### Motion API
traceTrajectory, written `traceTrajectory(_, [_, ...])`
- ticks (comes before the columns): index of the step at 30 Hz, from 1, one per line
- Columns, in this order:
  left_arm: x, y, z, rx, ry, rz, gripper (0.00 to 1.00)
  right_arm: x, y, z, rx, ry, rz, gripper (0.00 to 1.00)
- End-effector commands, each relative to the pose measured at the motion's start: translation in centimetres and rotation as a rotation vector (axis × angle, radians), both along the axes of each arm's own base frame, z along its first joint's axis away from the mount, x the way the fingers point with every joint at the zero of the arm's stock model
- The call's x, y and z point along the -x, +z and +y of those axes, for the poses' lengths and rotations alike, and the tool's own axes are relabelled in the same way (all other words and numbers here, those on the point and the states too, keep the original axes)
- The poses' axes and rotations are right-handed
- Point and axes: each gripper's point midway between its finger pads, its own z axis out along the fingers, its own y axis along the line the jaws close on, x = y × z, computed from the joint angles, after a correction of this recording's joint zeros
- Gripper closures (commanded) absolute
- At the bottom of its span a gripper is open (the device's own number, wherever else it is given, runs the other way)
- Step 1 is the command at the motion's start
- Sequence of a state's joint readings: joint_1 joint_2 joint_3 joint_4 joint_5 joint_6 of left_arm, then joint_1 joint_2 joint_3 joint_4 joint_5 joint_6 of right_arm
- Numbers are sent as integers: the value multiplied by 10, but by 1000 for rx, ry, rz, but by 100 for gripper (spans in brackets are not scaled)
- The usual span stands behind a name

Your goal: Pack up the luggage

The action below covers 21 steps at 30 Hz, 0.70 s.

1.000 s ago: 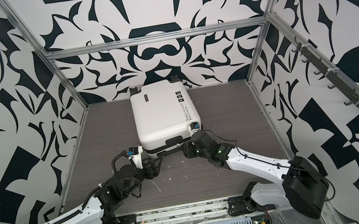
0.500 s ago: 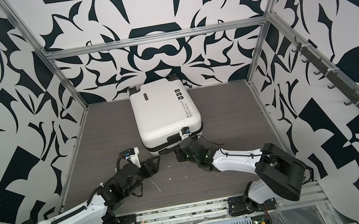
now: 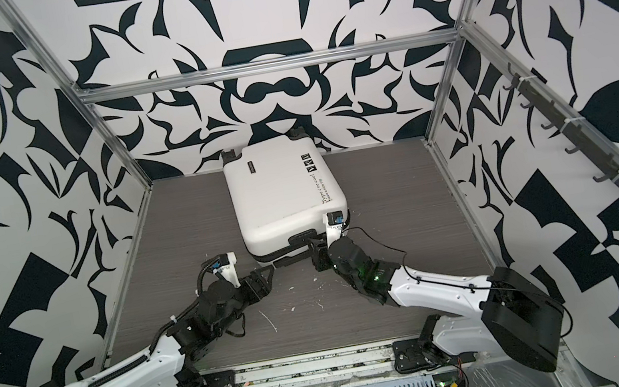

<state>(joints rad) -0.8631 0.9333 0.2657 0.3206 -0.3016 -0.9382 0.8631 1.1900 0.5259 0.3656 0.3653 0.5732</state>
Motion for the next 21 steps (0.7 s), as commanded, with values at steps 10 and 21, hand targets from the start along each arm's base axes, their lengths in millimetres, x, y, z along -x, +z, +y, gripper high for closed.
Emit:
traceTrajectory(10, [-15, 23, -9, 34, 1, -45, 16, 4, -14, -11, -42, 18, -194, 44])
traceTrajectory(21, [-16, 24, -7, 58, 4, -46, 16, -4, -15, 18, -117, 82, -299, 59])
